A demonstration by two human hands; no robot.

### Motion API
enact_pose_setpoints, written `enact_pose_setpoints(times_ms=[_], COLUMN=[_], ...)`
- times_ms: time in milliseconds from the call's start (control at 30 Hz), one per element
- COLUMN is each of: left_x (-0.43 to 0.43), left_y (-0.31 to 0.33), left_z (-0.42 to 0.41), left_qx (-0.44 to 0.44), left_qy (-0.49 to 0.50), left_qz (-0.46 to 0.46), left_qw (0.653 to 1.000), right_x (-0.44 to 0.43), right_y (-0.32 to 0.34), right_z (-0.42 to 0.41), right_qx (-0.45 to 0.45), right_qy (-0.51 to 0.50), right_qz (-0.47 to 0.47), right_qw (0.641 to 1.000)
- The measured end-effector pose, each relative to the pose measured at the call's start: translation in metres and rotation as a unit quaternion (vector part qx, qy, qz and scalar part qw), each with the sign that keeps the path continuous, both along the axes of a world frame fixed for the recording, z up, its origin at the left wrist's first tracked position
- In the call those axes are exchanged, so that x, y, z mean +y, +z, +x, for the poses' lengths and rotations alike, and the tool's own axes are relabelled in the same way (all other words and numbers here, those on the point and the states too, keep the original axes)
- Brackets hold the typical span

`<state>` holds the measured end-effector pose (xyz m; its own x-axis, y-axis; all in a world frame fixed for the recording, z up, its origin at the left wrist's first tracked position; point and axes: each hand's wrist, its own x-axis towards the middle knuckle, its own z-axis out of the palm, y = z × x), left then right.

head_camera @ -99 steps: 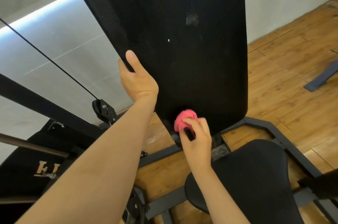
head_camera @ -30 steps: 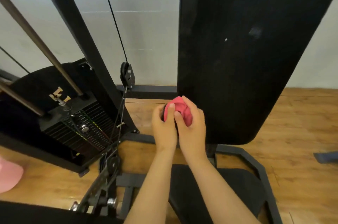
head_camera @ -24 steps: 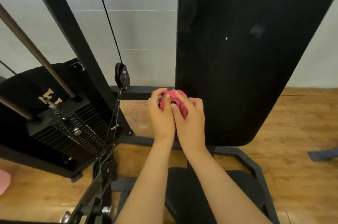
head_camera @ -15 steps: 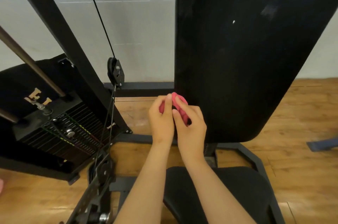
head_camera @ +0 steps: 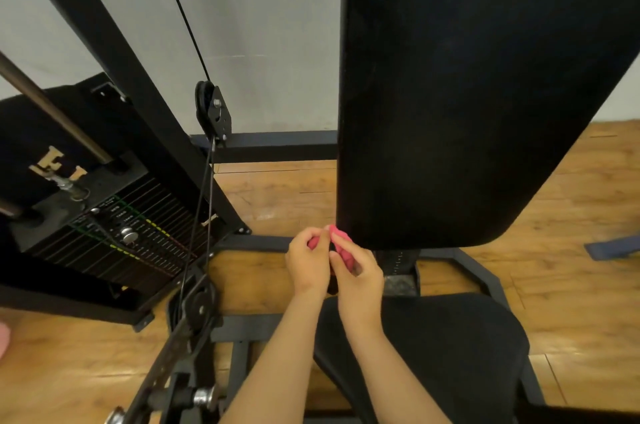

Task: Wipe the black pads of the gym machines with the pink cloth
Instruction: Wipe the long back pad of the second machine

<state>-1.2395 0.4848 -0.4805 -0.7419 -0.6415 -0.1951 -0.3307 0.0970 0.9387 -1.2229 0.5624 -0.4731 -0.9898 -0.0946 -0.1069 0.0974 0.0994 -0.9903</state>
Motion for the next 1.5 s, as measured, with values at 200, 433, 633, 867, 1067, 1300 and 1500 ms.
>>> enact_pose_setpoints(times_ms=[200,433,633,867,1067,1300,1500], left_x=[0.000,0.018,0.048,0.091,0.096,0.061,0.036], left_y=[-0.013,-0.006,0.019,0.065,0.073,0.056,0.035], left_z=[0.007,0.010,0.010,-0.020,-0.028,-0.011,0.005], left_qx=[-0.095,-0.100,-0.035,0.031,0.018,0.009,-0.055], left_qy=[-0.034,0.003,0.014,0.048,0.053,0.060,0.133], left_qz=[-0.013,0.166,0.167,0.086,0.085,0.062,0.081], left_qw=[0.995,0.981,0.985,0.995,0.995,0.996,0.986], right_x=[0.002,0.020,0.038,0.065,0.066,0.031,0.012], right_y=[-0.006,-0.001,0.013,0.052,0.055,0.030,0.015], right_z=[0.012,0.011,0.004,-0.025,-0.034,-0.020,-0.006], right_qx=[-0.116,-0.154,-0.139,-0.059,-0.013,-0.040,-0.053], right_qy=[-0.050,-0.112,-0.151,-0.215,-0.235,-0.226,-0.155], right_qz=[-0.116,-0.131,-0.127,-0.124,-0.099,-0.073,-0.001], right_qw=[0.985,0.973,0.971,0.967,0.967,0.971,0.987])
